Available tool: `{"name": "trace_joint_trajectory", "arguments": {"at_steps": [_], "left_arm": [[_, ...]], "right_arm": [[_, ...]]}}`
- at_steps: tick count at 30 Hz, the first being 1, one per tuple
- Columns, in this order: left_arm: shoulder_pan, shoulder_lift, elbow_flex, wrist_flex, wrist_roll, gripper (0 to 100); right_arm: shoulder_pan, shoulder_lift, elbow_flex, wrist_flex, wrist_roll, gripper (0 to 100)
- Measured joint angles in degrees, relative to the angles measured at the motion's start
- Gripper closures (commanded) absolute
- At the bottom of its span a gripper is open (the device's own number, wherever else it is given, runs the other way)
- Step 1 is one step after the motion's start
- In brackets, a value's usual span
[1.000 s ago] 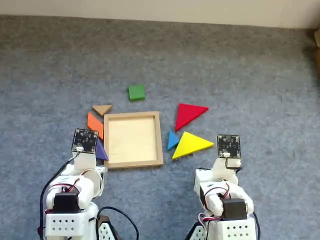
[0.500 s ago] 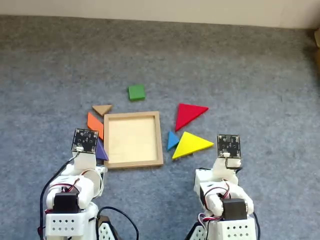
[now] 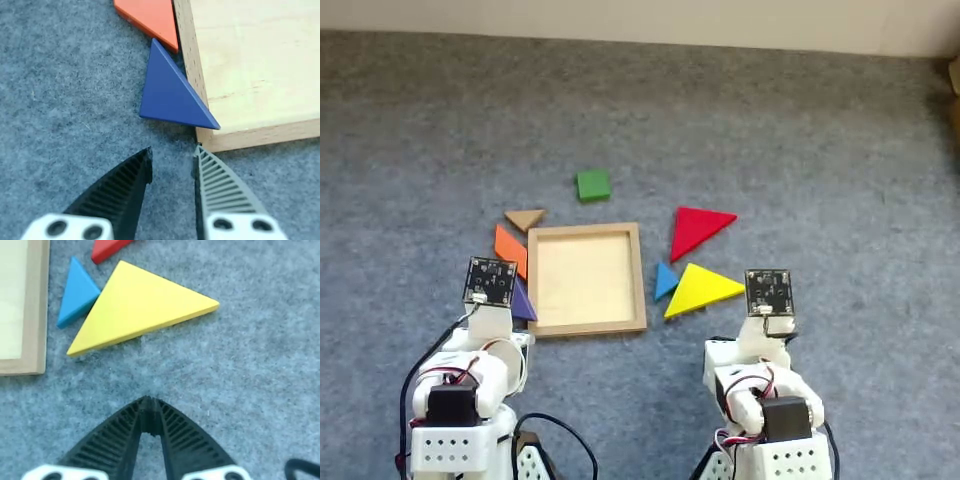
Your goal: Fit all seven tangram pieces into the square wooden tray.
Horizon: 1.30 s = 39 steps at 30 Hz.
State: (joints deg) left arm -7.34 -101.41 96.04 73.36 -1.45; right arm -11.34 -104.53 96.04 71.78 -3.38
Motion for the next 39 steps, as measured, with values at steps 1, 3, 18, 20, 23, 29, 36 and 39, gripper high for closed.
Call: {"name": "trace_joint_trajectory", "arguments": {"at_steps": [1,3,18,20,23,29,36,39], "left_arm": [[0.0,0.0,0.0,0.0,0.0,86],[0.0,0.0,0.0,0.0,0.0,86],[0.0,0.0,0.0,0.0,0.0,86],[0.0,0.0,0.0,0.0,0.0,86],[0.0,0.0,0.0,0.0,0.0,86],[0.0,0.0,0.0,0.0,0.0,86],[0.0,0.0,0.0,0.0,0.0,86],[0.0,0.0,0.0,0.0,0.0,86]], "right_arm": [[0.0,0.0,0.0,0.0,0.0,99.3],[0.0,0.0,0.0,0.0,0.0,99.3],[2.2,0.0,0.0,0.0,0.0,99.3],[2.4,0.0,0.0,0.0,0.0,99.3],[2.5,0.0,0.0,0.0,0.0,99.3],[2.4,0.0,0.0,0.0,0.0,97.8],[2.4,0.0,0.0,0.0,0.0,82.9],[2.4,0.0,0.0,0.0,0.0,82.9]]}}
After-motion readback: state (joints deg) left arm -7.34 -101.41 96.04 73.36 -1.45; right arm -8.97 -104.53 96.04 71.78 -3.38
